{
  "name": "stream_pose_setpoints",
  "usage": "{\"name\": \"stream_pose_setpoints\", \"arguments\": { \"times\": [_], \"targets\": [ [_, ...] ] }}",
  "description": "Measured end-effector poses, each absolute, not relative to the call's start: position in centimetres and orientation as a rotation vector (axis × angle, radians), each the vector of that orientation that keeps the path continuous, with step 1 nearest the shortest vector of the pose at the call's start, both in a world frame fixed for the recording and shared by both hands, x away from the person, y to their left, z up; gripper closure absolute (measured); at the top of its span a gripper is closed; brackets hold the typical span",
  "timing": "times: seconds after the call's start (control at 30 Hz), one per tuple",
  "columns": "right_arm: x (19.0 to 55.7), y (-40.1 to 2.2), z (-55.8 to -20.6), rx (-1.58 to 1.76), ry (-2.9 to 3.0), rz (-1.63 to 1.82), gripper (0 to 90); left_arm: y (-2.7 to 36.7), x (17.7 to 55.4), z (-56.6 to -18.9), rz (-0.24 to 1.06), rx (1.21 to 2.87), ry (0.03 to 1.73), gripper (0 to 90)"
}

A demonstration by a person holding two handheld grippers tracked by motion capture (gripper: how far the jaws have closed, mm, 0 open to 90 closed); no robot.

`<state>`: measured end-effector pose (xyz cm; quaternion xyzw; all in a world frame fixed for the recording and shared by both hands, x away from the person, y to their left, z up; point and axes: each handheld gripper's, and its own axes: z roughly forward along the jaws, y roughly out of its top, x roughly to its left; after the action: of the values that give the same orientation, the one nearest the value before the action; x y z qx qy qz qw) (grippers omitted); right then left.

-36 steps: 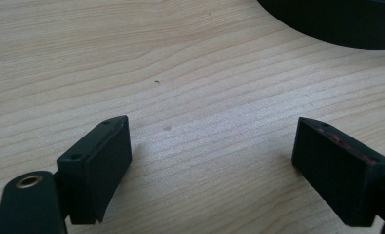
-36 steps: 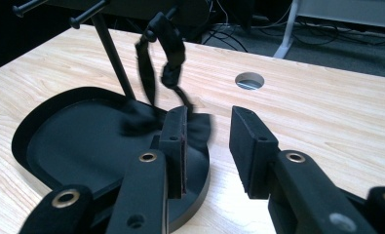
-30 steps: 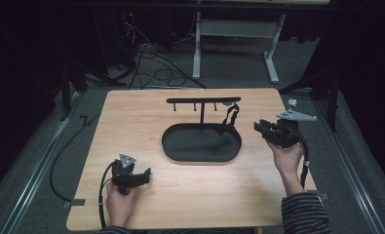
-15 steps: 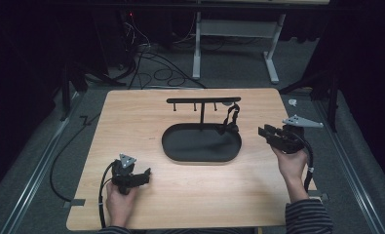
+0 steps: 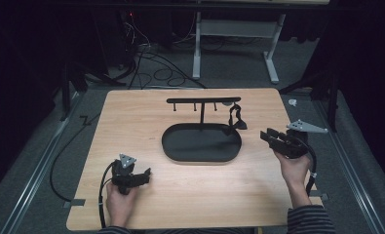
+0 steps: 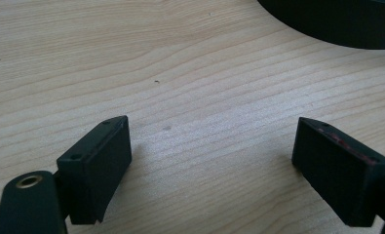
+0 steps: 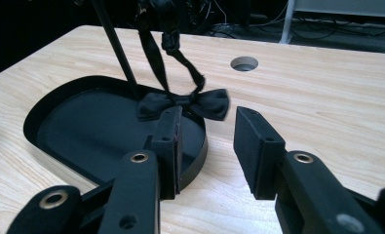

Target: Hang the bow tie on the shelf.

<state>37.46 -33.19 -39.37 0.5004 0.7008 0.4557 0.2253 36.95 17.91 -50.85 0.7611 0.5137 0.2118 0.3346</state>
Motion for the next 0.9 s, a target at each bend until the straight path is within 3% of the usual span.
{"name": "stream_pose_setpoints", "arguments": {
  "times": [0.9],
  "targets": [
    [35.5,-33.1,-40.6,1.383,1.943,1.296,64.7,17.9,37.0,-50.8,0.553,1.986,1.341,14.9]
  ]
}}
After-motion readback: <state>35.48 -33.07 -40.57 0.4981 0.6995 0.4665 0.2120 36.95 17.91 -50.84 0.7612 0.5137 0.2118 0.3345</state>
